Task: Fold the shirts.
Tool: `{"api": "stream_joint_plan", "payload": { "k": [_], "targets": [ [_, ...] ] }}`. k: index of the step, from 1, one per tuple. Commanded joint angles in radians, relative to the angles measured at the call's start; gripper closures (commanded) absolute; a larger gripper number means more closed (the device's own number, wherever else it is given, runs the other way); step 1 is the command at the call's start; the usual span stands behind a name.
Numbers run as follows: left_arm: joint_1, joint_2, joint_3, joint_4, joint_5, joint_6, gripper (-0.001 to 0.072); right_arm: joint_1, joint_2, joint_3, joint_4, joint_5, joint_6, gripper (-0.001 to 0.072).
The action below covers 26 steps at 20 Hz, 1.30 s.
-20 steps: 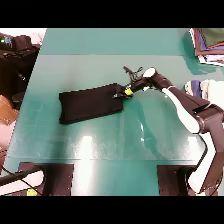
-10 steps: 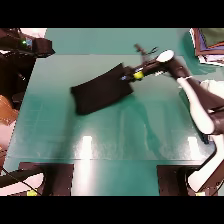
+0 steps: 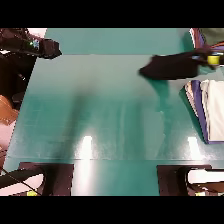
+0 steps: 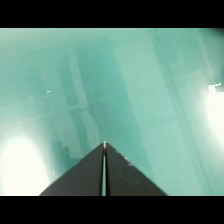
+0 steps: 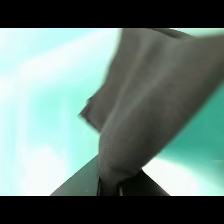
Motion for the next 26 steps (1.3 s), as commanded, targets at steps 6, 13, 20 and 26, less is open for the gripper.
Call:
{"api": "stream_joint_plan", "payload": {
  "k": [6,13,20,26],
  "targets": [
    [-0.002,-0.011,0.0,-0.017,-0.001,-0.006,0.0682,-0.234,0.108,0.061,0.024,-0.042,0.005,0.0692],
    [-0.002,-0.012,0.0,-0.039,-0.002,-0.003,0.0682,-0.312,0.113,0.315,0.013,0.175,0.027,0.0692],
    [-0.002,-0.012,0.0,-0.039,-0.003,-0.001,0.0682,-0.409,0.198,0.241,-0.156,0.376,0.034,0.0693],
    [-0.002,-0.012,0.0,-0.039,-0.003,0.0,0.0682,-0.504,0.421,-0.117,-0.451,0.375,0.035,0.0692]
  ]
}}
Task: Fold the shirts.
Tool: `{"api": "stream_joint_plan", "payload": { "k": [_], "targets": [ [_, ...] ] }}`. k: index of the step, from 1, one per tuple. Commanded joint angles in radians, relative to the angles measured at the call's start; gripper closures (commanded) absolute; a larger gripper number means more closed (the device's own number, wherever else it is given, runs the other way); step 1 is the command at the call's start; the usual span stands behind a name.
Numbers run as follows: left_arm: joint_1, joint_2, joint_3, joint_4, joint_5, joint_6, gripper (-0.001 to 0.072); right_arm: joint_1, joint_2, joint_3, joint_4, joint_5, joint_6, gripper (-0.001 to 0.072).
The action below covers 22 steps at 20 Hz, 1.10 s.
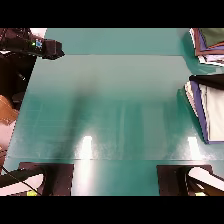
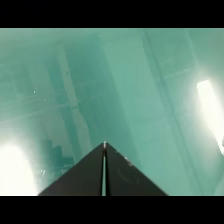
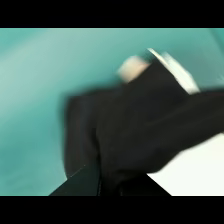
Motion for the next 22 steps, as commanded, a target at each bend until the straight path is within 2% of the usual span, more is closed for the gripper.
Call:
{"api": "stream_joint_plan", "payload": {
  "k": [1,5,6,7,8,9,12,14,16,21,22],
  "targets": [
    [0.0,-0.001,0.0,0.0,0.0,0.006,0.0682,-0.082,0.118,-0.207,-0.15,0.015,0.002,0.0692],
    [0.0,-0.001,0.0,0.0,-0.008,0.009,0.0682,-0.2,0.187,-0.38,-0.149,0.002,0.001,0.0688],
    [0.0,-0.001,0.0,0.0,-0.008,0.009,0.0682,-0.217,0.195,-0.41,-0.149,-0.003,0.001,0.0631],
    [0.0,-0.001,0.0,0.0,-0.011,0.009,0.0682,-0.23,0.201,-0.437,-0.148,-0.009,0.0,0.0392],
    [0.0,-0.001,0.0,0.0,-0.014,0.009,0.0682,-0.236,0.204,-0.457,-0.149,-0.013,0.0,0.0196],
    [0.0,-0.001,0.0,0.0,-0.015,0.009,0.0682,-0.239,0.204,-0.464,-0.144,-0.011,0.0,0.0154],
    [0.0,-0.001,0.0,0.0,-0.014,0.008,0.0682,-0.204,0.204,-0.438,-0.051,-0.019,-0.005,0.0154],
    [0.0,-0.001,0.0,0.0,-0.014,0.007,0.0682,-0.114,0.204,-0.392,0.034,-0.024,-0.011,0.0154],
    [0.0,-0.001,0.0,0.0,-0.011,0.005,0.0682,0.024,0.204,-0.348,0.1,-0.041,-0.011,0.0155],
    [0.0,-0.001,0.0,0.0,0.02,0.005,0.0681,0.451,0.204,-0.288,0.089,-0.155,-0.011,0.0164],
    [0.0,-0.001,0.0,0.0,0.03,0.005,0.0682,0.531,0.204,-0.288,0.09,-0.195,-0.011,0.0184]
  ]
}}
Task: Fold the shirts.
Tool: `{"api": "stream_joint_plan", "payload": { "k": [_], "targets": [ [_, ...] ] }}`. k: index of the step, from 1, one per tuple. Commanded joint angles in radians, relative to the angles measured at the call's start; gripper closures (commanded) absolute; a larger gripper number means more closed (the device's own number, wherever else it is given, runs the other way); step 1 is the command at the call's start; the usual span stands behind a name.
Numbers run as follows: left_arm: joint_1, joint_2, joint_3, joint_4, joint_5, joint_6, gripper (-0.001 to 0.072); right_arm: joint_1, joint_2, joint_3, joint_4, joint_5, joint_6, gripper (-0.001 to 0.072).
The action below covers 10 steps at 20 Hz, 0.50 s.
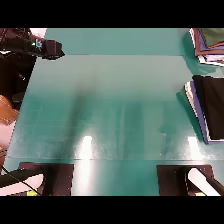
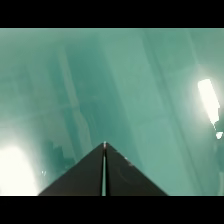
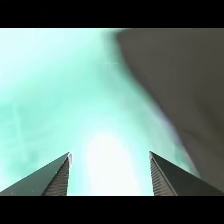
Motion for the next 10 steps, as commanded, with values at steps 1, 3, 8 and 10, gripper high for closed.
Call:
{"api": "stream_joint_plan", "payload": {
  "k": [1,3,8,10],
  "targets": [
    [0.0,-0.001,0.0,0.0,0.031,-0.001,0.0682,0.283,0.001,0.021,0.015,-0.119,0.0,0.034],
    [0.0,-0.001,0.0,0.0,0.045,-0.001,0.0681,0.406,0.001,0.021,0.014,-0.166,-0.001,0.069],
    [0.0,-0.001,0.0,0.0,0.049,-0.001,0.0682,0.566,0.001,0.021,0.015,-0.224,-0.001,0.0691],
    [0.0,-0.001,0.0,0.0,0.049,-0.002,0.0681,0.57,0.001,0.021,0.016,-0.219,-0.001,0.0691]
  ]
}}
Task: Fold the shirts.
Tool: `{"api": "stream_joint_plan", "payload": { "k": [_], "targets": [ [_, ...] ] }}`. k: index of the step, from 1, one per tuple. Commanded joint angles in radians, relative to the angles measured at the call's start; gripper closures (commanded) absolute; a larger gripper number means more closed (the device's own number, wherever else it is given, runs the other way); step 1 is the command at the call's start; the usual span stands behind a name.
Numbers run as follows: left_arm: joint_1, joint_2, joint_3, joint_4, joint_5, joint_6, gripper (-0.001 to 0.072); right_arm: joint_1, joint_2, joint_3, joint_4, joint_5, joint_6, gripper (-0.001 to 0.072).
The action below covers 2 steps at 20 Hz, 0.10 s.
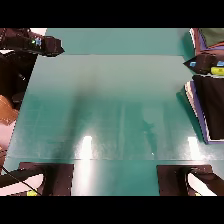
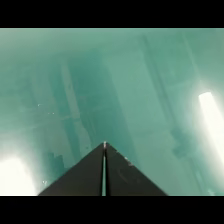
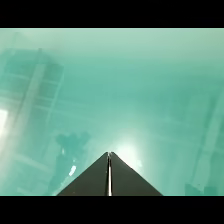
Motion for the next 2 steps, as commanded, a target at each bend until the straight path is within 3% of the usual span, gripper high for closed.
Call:
{"api": "stream_joint_plan", "payload": {
  "k": [1,2],
  "targets": [
    [0.0,-0.001,0.0,0.0,0.004,0.0,0.0682,0.052,0.001,0.001,0.002,-0.021,0.0,0.0691],
    [0.0,-0.001,0.0,0.0,0.004,0.0,0.0682,0.052,0.001,0.001,0.002,-0.021,0.0,0.0691]
  ]
}}
